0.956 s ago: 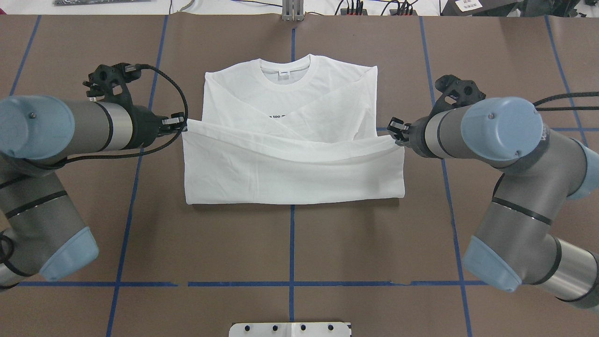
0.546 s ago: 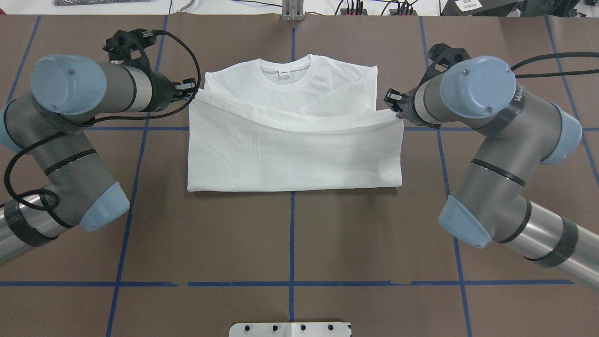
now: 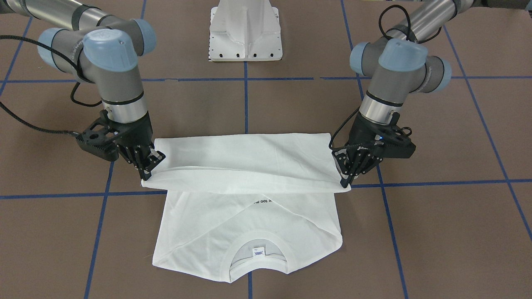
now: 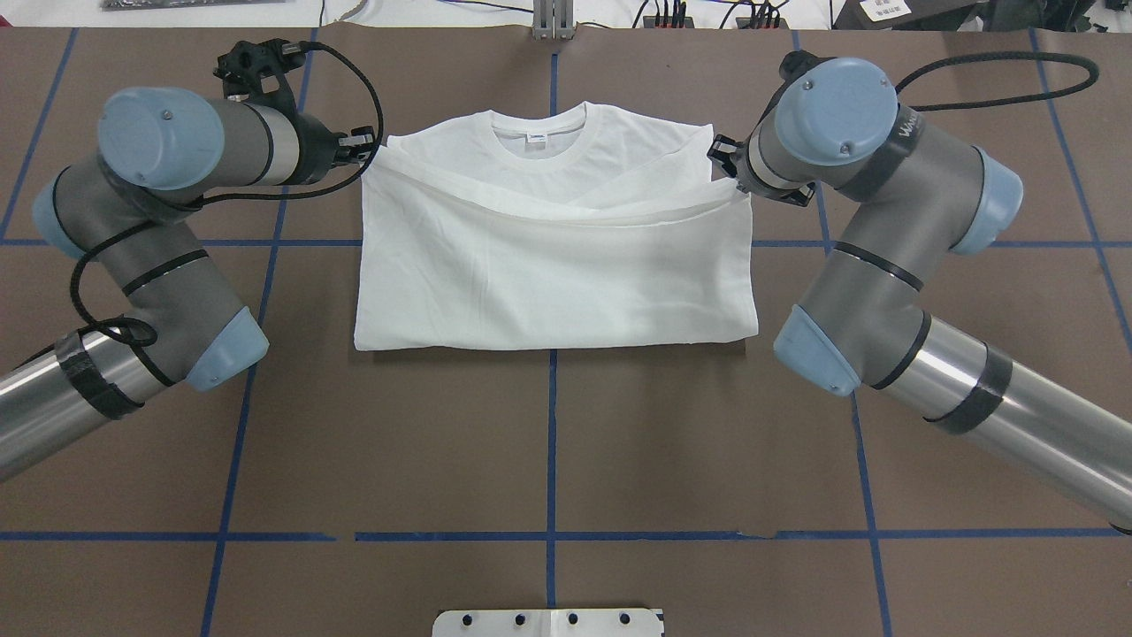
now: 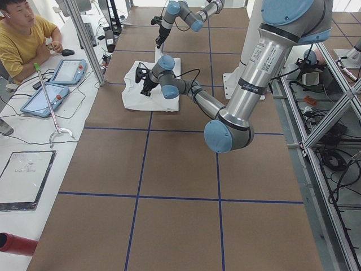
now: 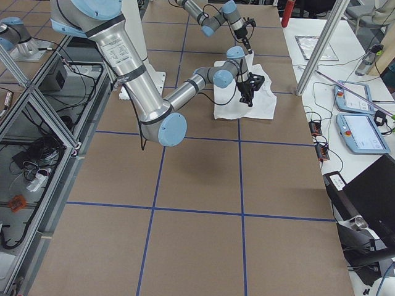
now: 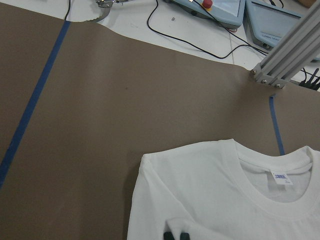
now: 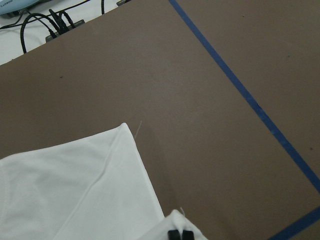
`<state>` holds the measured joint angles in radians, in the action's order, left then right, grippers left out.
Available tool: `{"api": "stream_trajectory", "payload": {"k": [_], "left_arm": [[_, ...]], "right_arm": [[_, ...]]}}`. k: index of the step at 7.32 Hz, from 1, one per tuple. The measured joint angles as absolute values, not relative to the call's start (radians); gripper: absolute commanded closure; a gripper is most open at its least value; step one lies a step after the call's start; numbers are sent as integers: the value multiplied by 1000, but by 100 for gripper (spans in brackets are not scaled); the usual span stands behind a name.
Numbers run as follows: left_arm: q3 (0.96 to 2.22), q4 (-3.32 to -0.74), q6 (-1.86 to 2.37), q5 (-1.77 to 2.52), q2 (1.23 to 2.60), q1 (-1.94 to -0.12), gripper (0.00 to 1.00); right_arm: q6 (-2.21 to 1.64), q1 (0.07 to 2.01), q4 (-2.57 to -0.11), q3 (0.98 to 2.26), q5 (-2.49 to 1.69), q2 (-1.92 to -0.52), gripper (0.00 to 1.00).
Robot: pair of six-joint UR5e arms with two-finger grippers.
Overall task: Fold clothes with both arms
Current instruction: 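Lay the hem down near the collar and open both grippers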
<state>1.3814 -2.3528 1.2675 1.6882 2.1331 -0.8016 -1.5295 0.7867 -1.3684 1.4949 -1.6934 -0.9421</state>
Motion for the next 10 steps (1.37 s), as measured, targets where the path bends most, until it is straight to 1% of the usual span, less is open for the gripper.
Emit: {"api": "stream_trajectory", "payload": {"k": [1, 2, 3, 5, 8, 9, 10], "left_arm": [[1320, -2400, 1266, 1683, 2152, -807, 100], [1280, -2419, 1266, 1665, 2167, -808, 100], [1239, -2426, 1266, 1640, 2187, -808, 100], [1176, -2440, 1266, 1621, 2219, -808, 100], [1130, -2469, 1266, 1611, 2237, -808, 80], [1122, -2471, 1266, 1609, 2242, -808, 75], [1114, -2471, 1266, 1607, 2247, -808, 71]], "right_arm": [[-1526, 795, -1296, 1404, -1696, -917, 100], [-1524, 798, -1257, 1342, -1698, -896, 100], [-1523, 801, -1240, 1296, -1698, -874, 100], [-1520, 808, -1233, 1252, -1697, -852, 100], [-1510, 819, -1231, 1237, -1698, -847, 100], [-1510, 818, -1230, 1235, -1698, -843, 58], [-1509, 817, -1230, 1231, -1698, -840, 48]]}}
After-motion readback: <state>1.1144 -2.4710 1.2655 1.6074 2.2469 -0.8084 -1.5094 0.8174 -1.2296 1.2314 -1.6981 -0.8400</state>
